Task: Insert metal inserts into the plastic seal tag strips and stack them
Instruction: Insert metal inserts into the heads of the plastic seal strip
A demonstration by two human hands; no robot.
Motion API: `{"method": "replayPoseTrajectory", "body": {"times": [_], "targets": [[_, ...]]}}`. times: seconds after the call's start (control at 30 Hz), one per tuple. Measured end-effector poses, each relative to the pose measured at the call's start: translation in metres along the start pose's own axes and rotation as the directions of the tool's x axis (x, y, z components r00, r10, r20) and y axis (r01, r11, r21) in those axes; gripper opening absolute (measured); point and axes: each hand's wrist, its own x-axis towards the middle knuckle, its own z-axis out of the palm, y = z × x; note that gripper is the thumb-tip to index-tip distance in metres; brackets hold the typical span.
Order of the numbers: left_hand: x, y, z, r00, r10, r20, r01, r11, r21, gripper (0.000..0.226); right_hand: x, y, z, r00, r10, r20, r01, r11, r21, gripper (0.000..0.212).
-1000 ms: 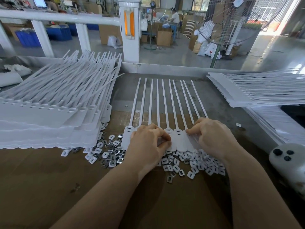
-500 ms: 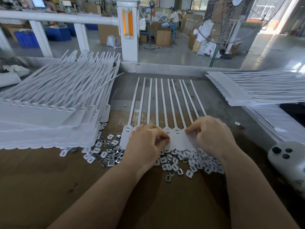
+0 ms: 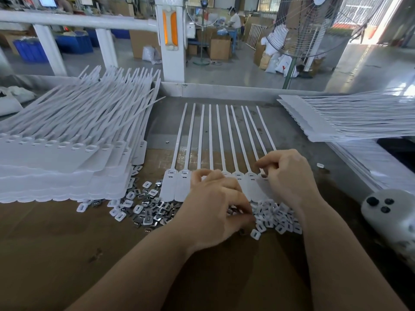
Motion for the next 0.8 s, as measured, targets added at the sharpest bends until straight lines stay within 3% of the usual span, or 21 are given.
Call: {"method": "replayPoseTrajectory", "body": {"times": [0.17, 0.37, 0.5, 0.6, 0.7, 0.8], "targets": [[0.000, 0.004, 0.003, 0.985, 0.073, 0.154, -0.075, 0.997, 0.004, 0.033, 0.001, 0.002, 0.001, 1.000, 0.002, 0.006, -0.002, 0.999, 0.034, 0.034], [0.000, 0.003, 0.005, 0.982, 0.095, 0.161, -0.104, 0.993, 0.048, 0.025, 0.001, 0.004, 0.001, 1.000, -0.017, 0.008, 0.017, 0.999, 0.047, 0.032], [0.005, -0.001, 0.003, 0.988, -0.153, 0.009, 0.153, 0.986, -0.060, 0.028, 0.000, 0.000, -0.001, 0.996, -0.084, -0.001, 0.084, 0.985, 0.149, 0.027], [0.009, -0.008, -0.003, 0.921, -0.364, -0.140, 0.337, 0.923, -0.185, 0.017, -0.005, -0.009, -0.005, 0.984, -0.176, 0.022, 0.154, 0.910, 0.384, 0.019], [0.010, -0.011, -0.007, 0.871, -0.452, -0.192, 0.394, 0.877, -0.275, 0.019, -0.010, -0.016, -0.008, 0.954, -0.282, 0.104, 0.192, 0.837, 0.512, 0.016], [0.010, -0.011, -0.007, 0.855, -0.481, -0.196, 0.399, 0.849, -0.346, 0.017, -0.012, -0.018, -0.007, 0.914, -0.362, 0.185, 0.219, 0.822, 0.526, 0.015]]}}
